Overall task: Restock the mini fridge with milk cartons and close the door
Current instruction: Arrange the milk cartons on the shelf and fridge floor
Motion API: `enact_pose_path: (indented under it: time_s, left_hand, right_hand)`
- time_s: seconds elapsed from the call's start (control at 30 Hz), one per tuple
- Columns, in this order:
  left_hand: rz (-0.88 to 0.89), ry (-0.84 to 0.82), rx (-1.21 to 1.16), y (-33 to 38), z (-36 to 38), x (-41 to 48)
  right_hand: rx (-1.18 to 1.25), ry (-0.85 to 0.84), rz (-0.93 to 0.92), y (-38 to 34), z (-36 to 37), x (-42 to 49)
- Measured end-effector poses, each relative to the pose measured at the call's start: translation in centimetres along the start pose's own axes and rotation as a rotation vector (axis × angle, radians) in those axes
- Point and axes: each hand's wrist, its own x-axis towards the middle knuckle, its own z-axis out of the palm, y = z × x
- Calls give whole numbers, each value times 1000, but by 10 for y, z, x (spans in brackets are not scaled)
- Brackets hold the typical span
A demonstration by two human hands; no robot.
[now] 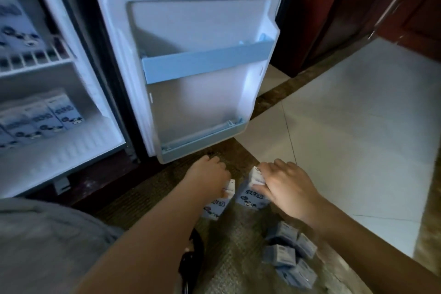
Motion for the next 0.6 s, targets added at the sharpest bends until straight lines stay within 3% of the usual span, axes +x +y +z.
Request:
enact_pose_path:
  time_s: [0.33, 0.6]
  left_hand:
    - [-203, 260, 161, -78, -114, -125]
    - [-464, 320, 88, -130, -155, -236]
  right_hand:
    - [15, 187, -190, -41, -123, 49]
    - [-2, 457, -385, -93, -222, 100]
